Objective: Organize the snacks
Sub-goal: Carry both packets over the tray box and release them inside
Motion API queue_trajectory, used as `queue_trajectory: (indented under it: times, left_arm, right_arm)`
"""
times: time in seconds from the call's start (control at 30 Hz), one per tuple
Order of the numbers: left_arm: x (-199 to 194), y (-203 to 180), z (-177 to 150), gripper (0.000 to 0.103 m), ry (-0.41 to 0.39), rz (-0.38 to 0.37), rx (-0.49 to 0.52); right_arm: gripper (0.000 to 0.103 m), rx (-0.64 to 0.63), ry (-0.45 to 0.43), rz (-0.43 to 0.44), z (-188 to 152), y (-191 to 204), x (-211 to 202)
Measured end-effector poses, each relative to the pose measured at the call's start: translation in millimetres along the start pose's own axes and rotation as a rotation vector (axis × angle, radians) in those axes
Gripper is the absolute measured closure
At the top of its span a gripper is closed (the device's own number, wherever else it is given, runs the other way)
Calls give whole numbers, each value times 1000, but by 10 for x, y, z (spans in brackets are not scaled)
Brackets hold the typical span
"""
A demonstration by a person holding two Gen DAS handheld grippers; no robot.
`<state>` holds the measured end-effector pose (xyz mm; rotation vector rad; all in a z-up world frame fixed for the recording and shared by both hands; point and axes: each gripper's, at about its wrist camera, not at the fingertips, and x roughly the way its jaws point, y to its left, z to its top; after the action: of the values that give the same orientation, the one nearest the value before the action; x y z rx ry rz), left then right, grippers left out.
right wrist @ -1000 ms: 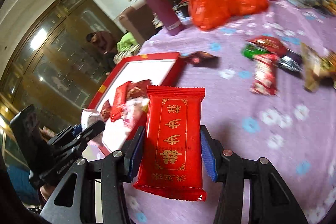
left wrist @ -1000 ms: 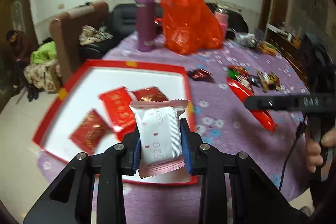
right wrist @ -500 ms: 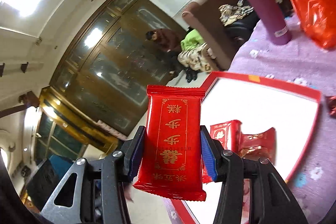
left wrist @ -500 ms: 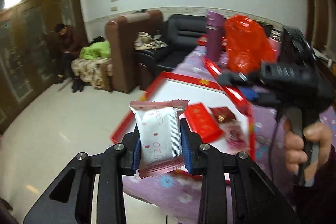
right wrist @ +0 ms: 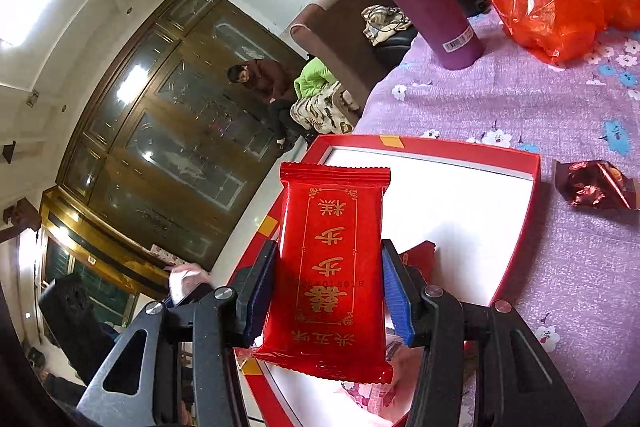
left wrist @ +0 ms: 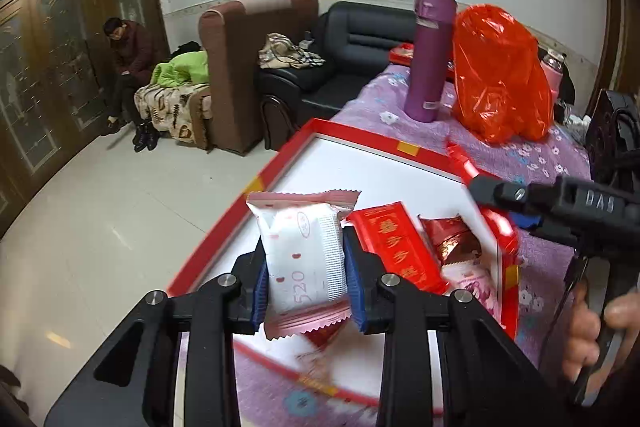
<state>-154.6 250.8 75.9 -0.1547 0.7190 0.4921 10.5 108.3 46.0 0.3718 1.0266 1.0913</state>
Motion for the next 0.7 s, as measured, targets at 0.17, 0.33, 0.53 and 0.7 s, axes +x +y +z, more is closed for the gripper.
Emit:
queue_trajectory:
  times: [0.17, 0.33, 0.53, 0.7]
  left_arm:
    - [172, -239, 28, 73, 24, -17, 39]
    - [298, -341, -6, 73, 63, -13, 50]
    - [262, -384, -22, 63, 67, 44, 62]
    - [44, -549, 0, 48, 12, 24, 120]
  right_arm:
    - [53, -17, 41, -27, -53, -15, 83]
    - [50, -15, 43, -47, -42, -34, 117]
    - [50, -16, 4, -56, -14, -20, 14]
    - [50, -35, -41, -58, 27, 39, -173]
